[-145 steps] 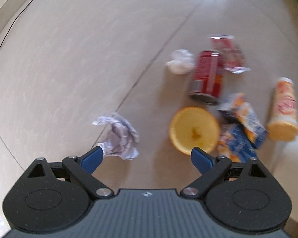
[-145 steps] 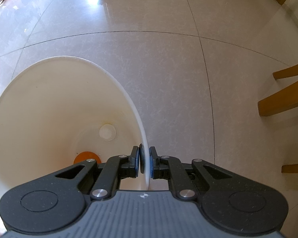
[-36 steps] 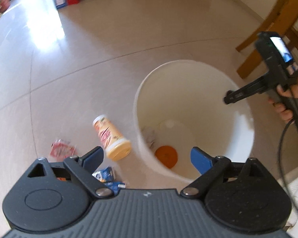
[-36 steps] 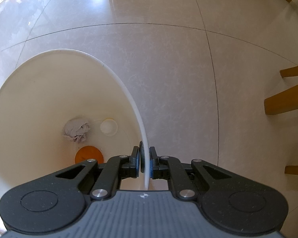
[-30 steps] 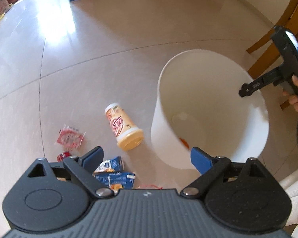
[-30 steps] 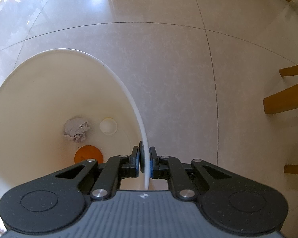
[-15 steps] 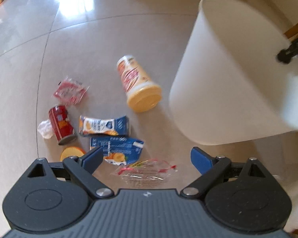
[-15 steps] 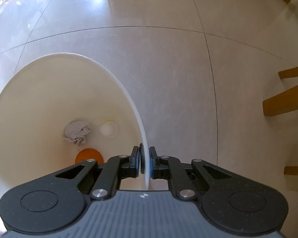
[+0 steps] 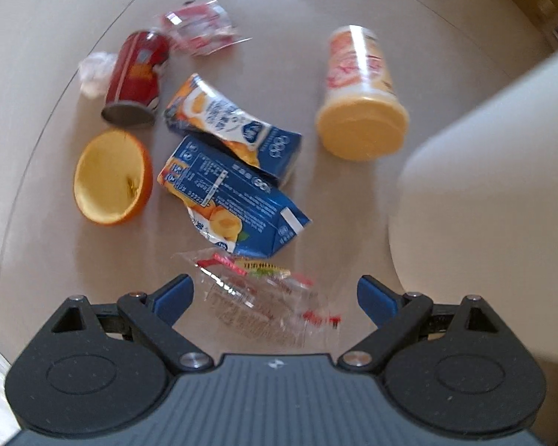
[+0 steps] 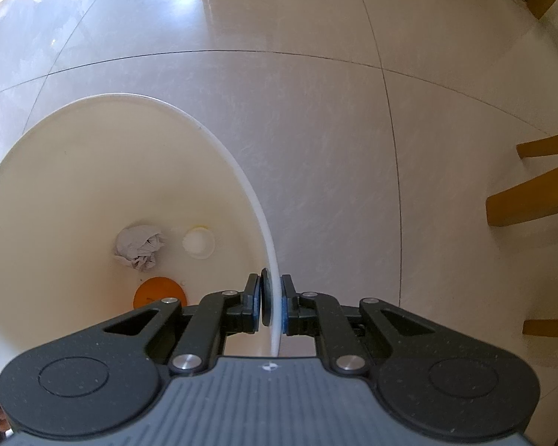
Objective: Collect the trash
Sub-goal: 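Move the left tool to the clear plastic wrapper and grasp it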
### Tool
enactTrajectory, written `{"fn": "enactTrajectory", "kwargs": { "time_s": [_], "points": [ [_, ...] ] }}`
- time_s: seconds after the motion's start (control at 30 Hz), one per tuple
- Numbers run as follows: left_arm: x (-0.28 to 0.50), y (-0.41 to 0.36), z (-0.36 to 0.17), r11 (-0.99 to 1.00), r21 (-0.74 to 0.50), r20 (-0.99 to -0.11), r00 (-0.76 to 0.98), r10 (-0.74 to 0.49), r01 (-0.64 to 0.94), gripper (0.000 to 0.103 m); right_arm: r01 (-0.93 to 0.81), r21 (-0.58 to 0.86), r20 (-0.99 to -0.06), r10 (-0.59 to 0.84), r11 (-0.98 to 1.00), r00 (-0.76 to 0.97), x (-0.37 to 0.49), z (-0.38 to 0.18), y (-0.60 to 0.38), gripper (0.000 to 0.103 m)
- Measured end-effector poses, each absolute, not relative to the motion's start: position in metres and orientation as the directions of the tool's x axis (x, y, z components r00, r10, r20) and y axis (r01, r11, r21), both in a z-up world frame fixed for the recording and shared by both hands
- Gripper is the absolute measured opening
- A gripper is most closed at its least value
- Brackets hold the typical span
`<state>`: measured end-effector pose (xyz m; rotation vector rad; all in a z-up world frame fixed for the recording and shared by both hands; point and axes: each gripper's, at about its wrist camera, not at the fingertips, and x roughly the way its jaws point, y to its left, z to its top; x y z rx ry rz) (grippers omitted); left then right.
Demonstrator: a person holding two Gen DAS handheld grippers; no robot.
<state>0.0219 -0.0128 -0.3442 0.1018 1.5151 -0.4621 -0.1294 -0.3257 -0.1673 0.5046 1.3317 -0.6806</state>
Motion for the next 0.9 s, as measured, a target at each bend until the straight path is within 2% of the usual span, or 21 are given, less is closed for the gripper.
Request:
{"fn": "enactTrajectory", "kwargs": {
  "time_s": [0.23,0.47,0.63,0.7,0.8,0.9],
  "points": [
    [0.016,-0.012,-0.39,0.969,-0.115,-0.993,-0.024,-0.112,0.22,0.094,0.704,-0.054,-0.981,-0.168,0.708,0.093,-0.128,-0.168,-0.323,0.013],
    [0.009,0.0,-0.403,0.97,-0.147,-0.988,-0.073,-0.135,0.194,0.094,0.704,-0.054,-0.981,-0.169,0.708,0.095,-0.129,-0.168,-0.322,0.013],
    [0.007,0.02,-0.409,0.968,-0.107,-0.992,-0.086,-0.089,0.225,0.094,0.704,-0.052,-0.981,-0.168,0.708,0.097,-0.13,-0.167,-0.323,0.013],
    [0.007,0.031,-0.413,0.977,-0.079,-0.994,-0.096,-0.06,0.2,0.094,0.705,-0.052,-0.981,-0.168,0.708,0.097,-0.13,-0.167,-0.323,0.013],
    [0.009,0.044,-0.421,0.989,-0.088,-0.989,-0.132,-0.073,0.115,0.094,0.705,-0.052,-0.981,-0.169,0.708,0.097,-0.13,-0.167,-0.323,0.013],
    [0.011,0.044,-0.425,0.991,-0.091,-0.989,-0.128,-0.078,0.098,0.094,0.706,-0.053,-0.981,-0.17,0.706,0.096,-0.13,-0.167,-0.323,0.013]
  ]
}}
